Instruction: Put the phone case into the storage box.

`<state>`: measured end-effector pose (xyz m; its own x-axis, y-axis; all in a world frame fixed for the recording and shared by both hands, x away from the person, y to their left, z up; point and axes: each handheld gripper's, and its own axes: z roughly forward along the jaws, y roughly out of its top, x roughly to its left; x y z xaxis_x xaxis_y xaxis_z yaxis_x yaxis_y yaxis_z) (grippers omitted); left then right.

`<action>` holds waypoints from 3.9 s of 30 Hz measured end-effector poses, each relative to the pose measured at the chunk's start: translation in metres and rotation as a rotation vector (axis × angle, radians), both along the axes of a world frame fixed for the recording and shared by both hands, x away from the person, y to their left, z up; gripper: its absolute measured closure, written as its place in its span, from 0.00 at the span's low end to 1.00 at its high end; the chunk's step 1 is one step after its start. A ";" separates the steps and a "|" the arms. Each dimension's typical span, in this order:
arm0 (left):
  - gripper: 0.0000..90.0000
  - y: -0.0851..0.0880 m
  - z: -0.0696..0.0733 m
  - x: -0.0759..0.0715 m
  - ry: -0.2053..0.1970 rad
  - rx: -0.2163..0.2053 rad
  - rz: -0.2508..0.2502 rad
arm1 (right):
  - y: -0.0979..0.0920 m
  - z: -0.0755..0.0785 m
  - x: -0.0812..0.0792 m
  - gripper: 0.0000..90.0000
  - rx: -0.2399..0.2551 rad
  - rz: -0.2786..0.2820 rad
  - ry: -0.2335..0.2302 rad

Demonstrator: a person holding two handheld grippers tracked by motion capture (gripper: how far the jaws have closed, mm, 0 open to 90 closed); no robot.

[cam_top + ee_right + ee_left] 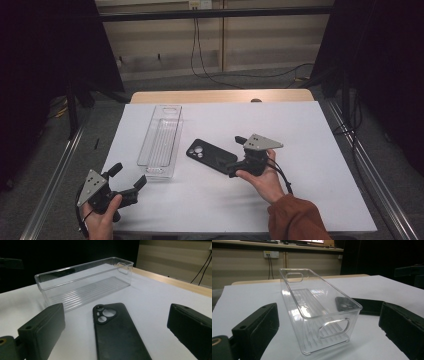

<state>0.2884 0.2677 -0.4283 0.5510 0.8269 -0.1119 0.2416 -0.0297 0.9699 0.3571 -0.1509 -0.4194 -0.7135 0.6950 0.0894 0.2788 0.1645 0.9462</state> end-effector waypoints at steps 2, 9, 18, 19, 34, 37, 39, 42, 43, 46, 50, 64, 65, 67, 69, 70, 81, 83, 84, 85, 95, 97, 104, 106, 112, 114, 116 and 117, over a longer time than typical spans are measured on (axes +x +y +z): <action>0.03 0.000 0.000 0.000 0.000 0.001 -0.001 | 0.003 0.000 0.006 0.03 -0.014 0.005 0.001; 0.03 0.000 0.000 0.001 0.002 -0.002 -0.004 | 0.014 0.002 0.024 0.03 -0.063 0.024 0.038; 0.03 0.001 0.000 0.000 0.005 0.000 -0.008 | 0.028 0.003 0.044 0.03 -0.135 0.036 0.074; 0.03 0.000 0.000 0.000 0.005 -0.003 -0.008 | 0.029 0.002 0.046 0.03 -0.141 0.034 0.079; 0.03 0.000 0.000 0.001 0.007 -0.002 -0.010 | 0.042 0.001 0.071 0.04 -0.210 0.050 0.174; 0.03 0.000 -0.001 0.001 0.006 0.002 -0.013 | 0.044 0.000 0.073 0.06 -0.248 0.078 0.204; 0.03 0.000 -0.001 0.001 0.005 0.002 -0.013 | 0.046 0.000 0.074 0.05 -0.278 0.091 0.217; 0.03 0.000 -0.001 0.001 0.005 0.002 -0.015 | 0.051 0.000 0.077 0.05 -0.317 0.112 0.247; 0.03 0.000 -0.001 0.001 0.004 0.001 -0.015 | 0.052 0.000 0.078 0.05 -0.325 0.119 0.259; 0.03 0.000 -0.001 0.001 0.005 0.002 -0.014 | 0.057 -0.001 0.081 0.09 -0.406 0.142 0.283; 0.03 0.000 -0.001 0.001 0.006 0.001 -0.014 | 0.059 -0.004 0.085 0.10 -0.427 0.149 0.335; 0.03 -0.001 -0.001 0.002 0.013 0.013 -0.025 | 0.060 -0.015 0.087 0.14 -0.537 0.207 0.491; 0.03 -0.001 -0.001 0.002 0.013 0.014 -0.026 | 0.060 -0.016 0.087 0.14 -0.549 0.215 0.492; 0.03 -0.002 -0.001 0.002 0.015 0.016 -0.024 | 0.063 -0.016 0.088 0.11 -0.575 0.224 0.515; 0.03 -0.002 -0.002 0.002 0.017 0.014 -0.023 | 0.067 -0.017 0.090 0.11 -0.598 0.234 0.530; 0.03 -0.001 -0.001 0.002 0.017 0.015 -0.022 | 0.069 -0.017 0.091 0.11 -0.624 0.239 0.532; 0.03 -0.001 -0.002 0.003 0.020 0.015 -0.027 | 0.085 -0.023 0.098 0.06 -0.732 0.261 0.536; 0.03 -0.002 -0.002 0.003 0.021 0.015 -0.027 | 0.087 -0.025 0.099 0.01 -0.736 0.267 0.542; 0.03 -0.002 -0.002 0.003 0.020 0.016 -0.027 | 0.088 -0.026 0.098 0.01 -0.737 0.266 0.541; 0.03 -0.001 -0.002 0.003 0.020 0.017 -0.030 | 0.089 -0.026 0.097 0.01 -0.748 0.261 0.536; 0.03 -0.003 -0.002 0.004 0.022 0.024 -0.036 | 0.085 -0.023 0.100 0.13 -0.752 0.268 0.520; 0.03 -0.003 -0.002 0.004 0.024 0.024 -0.037 | 0.085 -0.023 0.100 0.13 -0.755 0.267 0.519; 0.03 -0.003 -0.002 0.004 0.024 0.024 -0.038 | 0.086 -0.022 0.100 0.14 -0.760 0.265 0.527; 0.03 -0.003 -0.002 0.004 0.021 0.023 -0.039 | 0.087 -0.021 0.100 0.15 -0.765 0.261 0.534; 0.03 -0.003 -0.002 0.004 0.019 0.022 -0.038 | 0.089 -0.020 0.101 0.16 -0.782 0.265 0.539; 0.03 -0.002 -0.002 0.004 0.021 0.021 -0.037 | 0.089 -0.020 0.100 0.16 -0.778 0.263 0.540; 0.03 -0.002 -0.002 0.004 0.020 0.016 -0.034 | 0.088 -0.020 0.100 0.16 -0.778 0.265 0.540; 0.03 -0.002 -0.002 0.004 0.018 0.014 -0.035 | 0.088 -0.020 0.100 0.16 -0.778 0.264 0.540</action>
